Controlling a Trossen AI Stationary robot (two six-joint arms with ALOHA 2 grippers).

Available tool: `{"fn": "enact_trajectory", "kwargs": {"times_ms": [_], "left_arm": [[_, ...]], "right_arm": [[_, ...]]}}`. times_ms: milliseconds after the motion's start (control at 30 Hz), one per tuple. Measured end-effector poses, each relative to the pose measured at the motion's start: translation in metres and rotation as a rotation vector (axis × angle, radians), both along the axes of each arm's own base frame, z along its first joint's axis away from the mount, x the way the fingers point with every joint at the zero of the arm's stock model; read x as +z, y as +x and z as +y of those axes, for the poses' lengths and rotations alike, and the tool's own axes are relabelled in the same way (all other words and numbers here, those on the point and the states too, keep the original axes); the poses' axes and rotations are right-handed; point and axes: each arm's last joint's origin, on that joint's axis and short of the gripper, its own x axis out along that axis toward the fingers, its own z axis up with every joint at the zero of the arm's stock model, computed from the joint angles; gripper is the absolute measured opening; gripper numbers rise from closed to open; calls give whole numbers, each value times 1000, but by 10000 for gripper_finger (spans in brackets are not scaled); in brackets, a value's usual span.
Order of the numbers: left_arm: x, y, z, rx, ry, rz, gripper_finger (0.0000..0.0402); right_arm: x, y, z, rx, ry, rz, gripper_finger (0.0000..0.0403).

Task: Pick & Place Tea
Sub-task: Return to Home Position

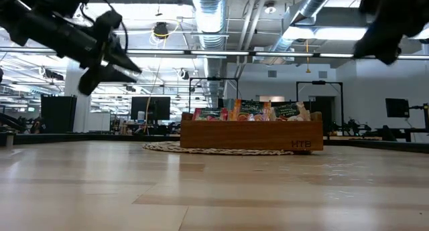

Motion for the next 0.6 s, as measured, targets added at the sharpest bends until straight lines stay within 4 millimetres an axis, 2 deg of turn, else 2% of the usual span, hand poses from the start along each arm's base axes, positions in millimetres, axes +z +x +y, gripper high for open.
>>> {"fn": "enact_trajectory", "kwargs": {"times_ms": [67,167,233,367,600], "left_arm": [[7,3,-1,-79,116,-52,129],[16,3,-6,-252,304,-258,129],[12,-1,-8,-308,369,-371,129],[-13,-12,-10,-310,332,-398,129],[-11,-10,-11,-377,328,-425,129]], "right_arm": [[9,-5,1,113,2,-83,131],[16,-14,3,304,-7,-247,131],[20,-18,3,377,-28,-401,131],[5,-30,-1,394,-18,-508,131],[-20,-41,-4,362,77,-601,131]]}}
